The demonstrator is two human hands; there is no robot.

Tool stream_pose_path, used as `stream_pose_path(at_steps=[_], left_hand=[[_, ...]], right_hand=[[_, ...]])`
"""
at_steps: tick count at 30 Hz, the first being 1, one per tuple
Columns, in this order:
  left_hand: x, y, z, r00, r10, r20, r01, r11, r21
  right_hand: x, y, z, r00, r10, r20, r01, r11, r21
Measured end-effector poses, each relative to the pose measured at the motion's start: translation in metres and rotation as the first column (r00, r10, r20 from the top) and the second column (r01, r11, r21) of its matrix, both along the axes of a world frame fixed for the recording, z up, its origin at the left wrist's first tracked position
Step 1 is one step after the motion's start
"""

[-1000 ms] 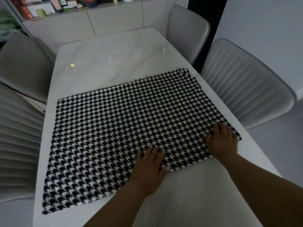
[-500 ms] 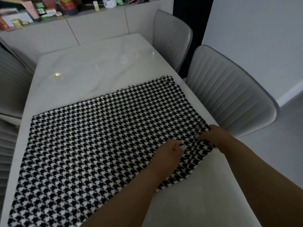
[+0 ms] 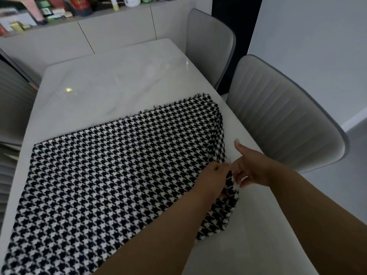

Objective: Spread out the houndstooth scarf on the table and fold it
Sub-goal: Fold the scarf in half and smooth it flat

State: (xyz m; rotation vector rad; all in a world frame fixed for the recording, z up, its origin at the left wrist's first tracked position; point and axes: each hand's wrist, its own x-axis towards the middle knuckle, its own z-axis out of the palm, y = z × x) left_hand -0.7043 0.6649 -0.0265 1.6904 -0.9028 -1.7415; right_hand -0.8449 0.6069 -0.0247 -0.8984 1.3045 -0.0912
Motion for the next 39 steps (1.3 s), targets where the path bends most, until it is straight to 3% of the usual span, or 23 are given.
stream_pose_path(at_steps=[2,4,8,11,13,15,19,23,28,39], left_hand=[[0.003,-0.003,-0.007,0.995,0.098,-0.007,-0.097,0.995,0.009],[0.004,-0.006,-0.01,0.991,0.135,-0.015,-0.135,0.991,0.012],[0.005,0.0,-0.008,0.991,-0.031,0.127,0.046,0.992,-0.118],[0.003,0.008,-0.004,0.962,-0.137,0.236,0.188,0.959,-0.211],[0.005,0.013,0.001,0.947,-0.16,0.278,0.235,0.936,-0.261],[0.012,0.018,0.005,0.95,-0.174,0.26,0.242,0.935,-0.259],[0.032,0.025,0.01,0.951,-0.166,0.259,0.225,0.95,-0.217],[0.058,0.037,0.017,0.977,-0.053,0.209,0.09,0.981,-0.172],[0.095,0.06,0.034,0.977,0.136,0.162,-0.113,0.983,-0.145],[0.195,0.14,0.05,0.914,0.399,0.069,-0.365,0.886,-0.287]], right_hand=[[0.003,-0.013,0.001,0.997,0.011,-0.072,-0.014,0.999,-0.038],[0.01,-0.033,0.001,0.978,-0.088,-0.19,0.054,0.983,-0.177],[0.034,-0.089,0.005,0.948,-0.229,-0.222,0.115,0.893,-0.435],[0.053,-0.123,-0.001,0.94,-0.067,-0.334,-0.115,0.861,-0.496],[0.064,-0.133,-0.007,0.859,0.085,-0.505,-0.344,0.827,-0.445],[0.073,-0.136,-0.006,0.826,0.132,-0.548,-0.393,0.832,-0.391],[0.077,-0.141,-0.003,0.96,-0.133,-0.246,0.016,0.905,-0.425],[0.091,-0.137,0.005,0.963,-0.269,0.02,0.251,0.865,-0.435],[0.124,-0.123,0.024,0.961,-0.201,0.188,0.269,0.83,-0.489],[0.248,-0.061,0.074,0.957,0.014,0.289,0.172,0.776,-0.607]])
